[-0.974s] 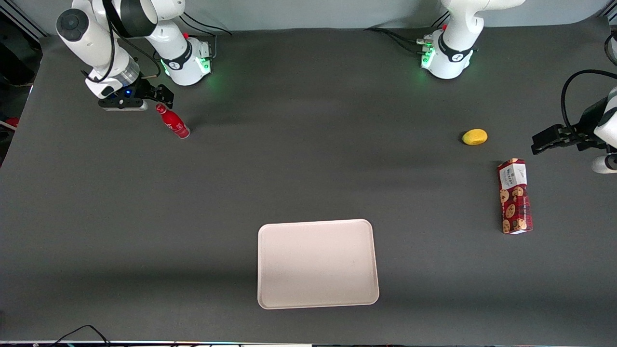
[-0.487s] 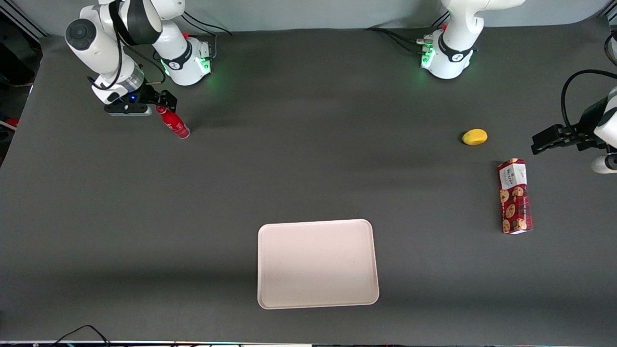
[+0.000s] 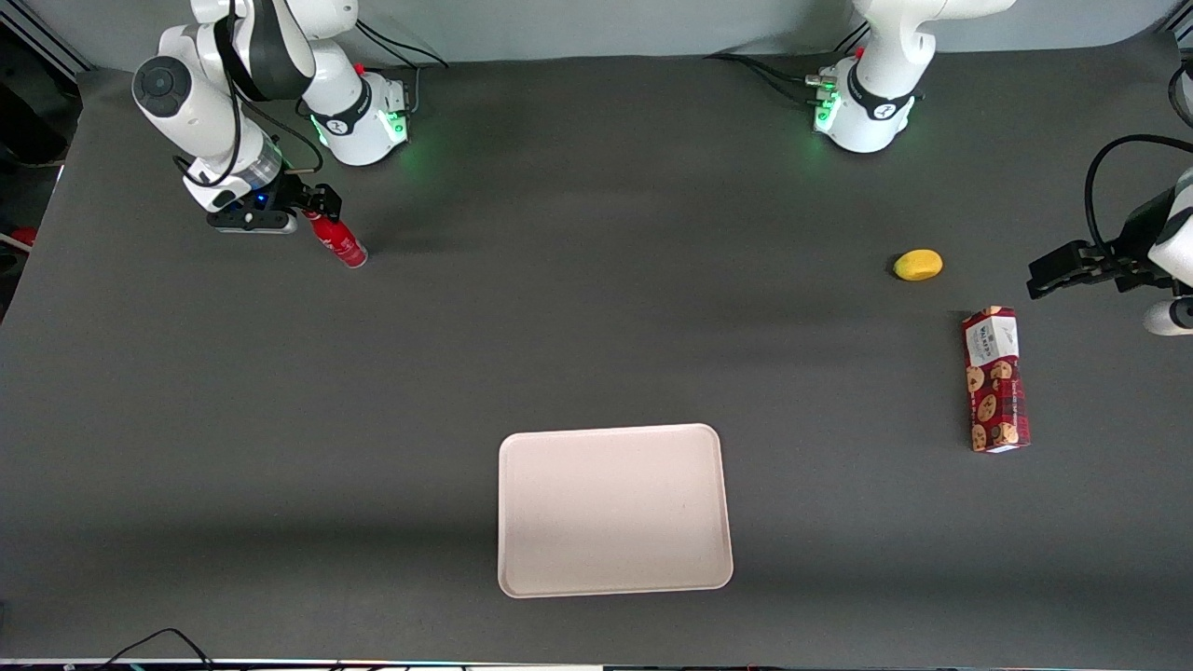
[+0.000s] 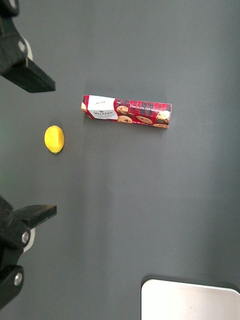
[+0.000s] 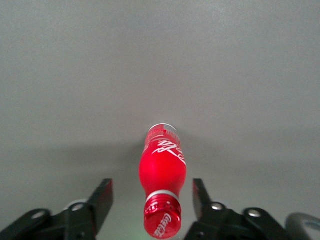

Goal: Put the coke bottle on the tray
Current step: 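Lower the open right gripper around the bottle and close it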

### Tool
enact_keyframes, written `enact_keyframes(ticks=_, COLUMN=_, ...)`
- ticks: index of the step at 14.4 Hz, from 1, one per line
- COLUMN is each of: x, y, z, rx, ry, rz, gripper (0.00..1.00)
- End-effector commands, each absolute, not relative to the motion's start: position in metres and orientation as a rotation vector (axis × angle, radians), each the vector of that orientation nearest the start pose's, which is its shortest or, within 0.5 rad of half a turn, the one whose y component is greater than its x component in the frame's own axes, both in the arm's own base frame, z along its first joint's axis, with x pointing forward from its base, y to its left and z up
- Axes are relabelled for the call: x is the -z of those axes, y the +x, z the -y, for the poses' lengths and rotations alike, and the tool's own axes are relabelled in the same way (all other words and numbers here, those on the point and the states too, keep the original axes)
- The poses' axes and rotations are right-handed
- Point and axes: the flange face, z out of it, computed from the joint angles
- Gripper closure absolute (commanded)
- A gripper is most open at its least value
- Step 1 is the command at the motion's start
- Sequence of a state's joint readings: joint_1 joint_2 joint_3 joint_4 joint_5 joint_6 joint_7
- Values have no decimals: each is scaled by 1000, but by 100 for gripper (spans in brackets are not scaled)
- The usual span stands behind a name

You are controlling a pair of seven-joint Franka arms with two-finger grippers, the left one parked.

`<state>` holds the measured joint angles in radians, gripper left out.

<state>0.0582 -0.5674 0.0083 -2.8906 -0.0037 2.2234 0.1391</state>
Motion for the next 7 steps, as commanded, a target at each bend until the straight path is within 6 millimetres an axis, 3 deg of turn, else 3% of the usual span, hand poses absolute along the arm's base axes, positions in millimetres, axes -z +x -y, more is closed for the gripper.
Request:
enact_keyframes(ticks=1, x=-309, y=295, z=-17, rx=-131, ry=-3152, rz=-145, gripper=64)
enact_keyframes(ticks=4, x=-307, y=296, z=-20, rx=-153, ry=-3155, rz=-131, gripper=96)
enact_keyframes(ticks=7, x=-308, y=299, z=-21, rx=-174, ry=-3154, rz=-126, gripper=100)
